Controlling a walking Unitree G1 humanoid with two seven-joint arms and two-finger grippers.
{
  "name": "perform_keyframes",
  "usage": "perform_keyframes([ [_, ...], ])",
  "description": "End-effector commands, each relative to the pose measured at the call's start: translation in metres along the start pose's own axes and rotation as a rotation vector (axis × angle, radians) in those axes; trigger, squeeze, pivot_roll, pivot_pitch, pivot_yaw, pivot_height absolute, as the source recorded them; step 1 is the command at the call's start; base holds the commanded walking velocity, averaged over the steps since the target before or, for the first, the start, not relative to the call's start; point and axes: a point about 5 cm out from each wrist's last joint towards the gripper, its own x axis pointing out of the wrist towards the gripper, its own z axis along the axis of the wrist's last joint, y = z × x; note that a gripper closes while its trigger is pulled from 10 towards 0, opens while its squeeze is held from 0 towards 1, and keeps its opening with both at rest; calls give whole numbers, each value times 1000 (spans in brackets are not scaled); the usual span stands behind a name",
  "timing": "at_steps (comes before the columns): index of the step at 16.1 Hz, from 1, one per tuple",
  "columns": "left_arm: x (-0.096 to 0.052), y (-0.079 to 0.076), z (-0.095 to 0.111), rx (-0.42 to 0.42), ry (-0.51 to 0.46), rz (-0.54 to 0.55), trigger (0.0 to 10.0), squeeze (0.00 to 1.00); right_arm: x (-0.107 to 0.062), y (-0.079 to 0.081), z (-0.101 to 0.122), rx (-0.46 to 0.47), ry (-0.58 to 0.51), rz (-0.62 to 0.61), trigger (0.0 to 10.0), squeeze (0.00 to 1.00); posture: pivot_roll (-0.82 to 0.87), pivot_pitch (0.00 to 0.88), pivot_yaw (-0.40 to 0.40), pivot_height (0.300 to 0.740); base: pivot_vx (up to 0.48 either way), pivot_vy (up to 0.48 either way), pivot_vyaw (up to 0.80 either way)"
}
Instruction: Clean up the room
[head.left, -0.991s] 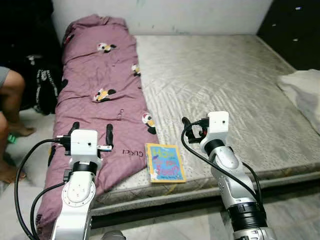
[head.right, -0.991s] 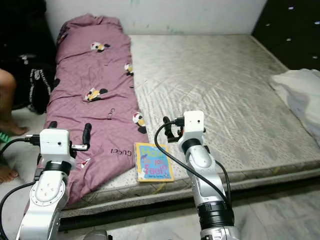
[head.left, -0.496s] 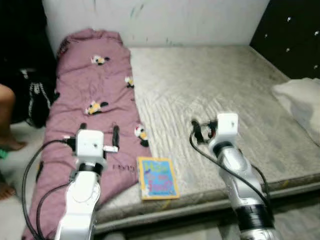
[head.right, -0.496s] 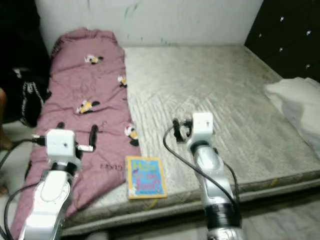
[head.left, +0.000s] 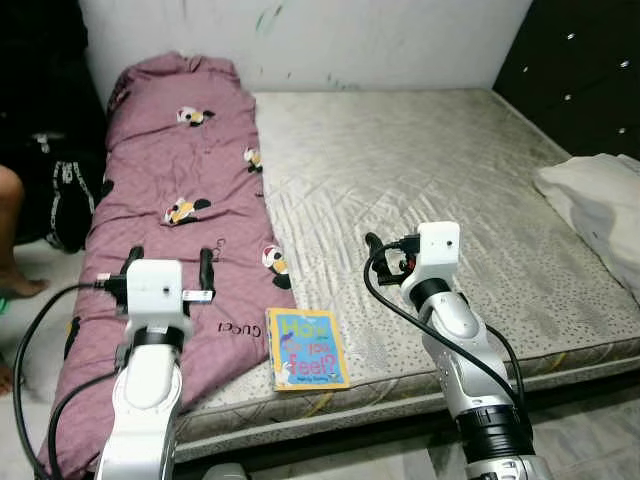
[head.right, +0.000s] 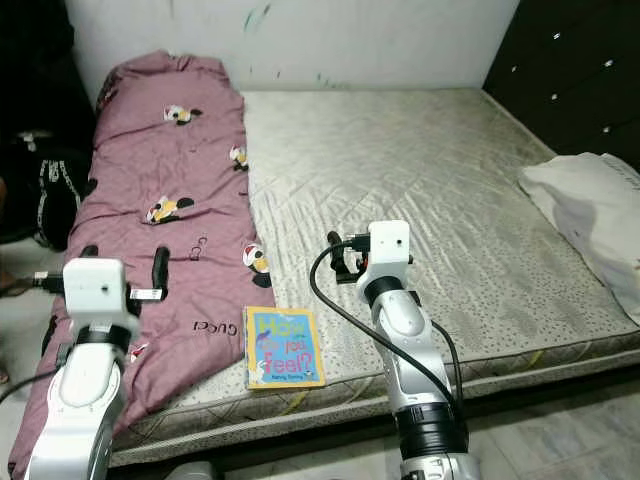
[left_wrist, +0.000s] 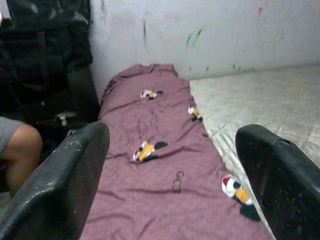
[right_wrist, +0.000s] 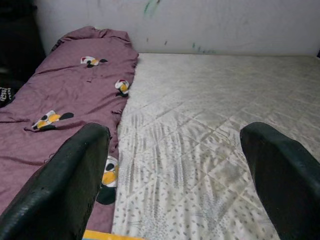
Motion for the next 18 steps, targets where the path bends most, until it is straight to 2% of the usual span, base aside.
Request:
perform_keyframes([
  [1, -1, -1, 1, -4, 5, 7, 10000, 0, -1, -3, 4, -2, -17, -13, 10000, 0, 34, 0, -69, 740, 0, 0, 0],
  [5, -1, -4, -1, -37, 26, -25, 10000, 0, -2, -4, 2, 0, -8, -13, 10000, 0, 32, 0, -67, 717, 0, 0, 0],
  [10, 1, -7, -1, -20, 19, -38, 10000, 0, -1, -4, 1, 4, -6, -9, 10000, 0, 33, 0, -68, 648, 0, 0, 0],
  [18, 2, -7, 0, -9, 13, -20, 10000, 0, -1, -3, -4, 16, 13, -6, 10000, 0, 42, 0, -80, 648, 0, 0, 0],
])
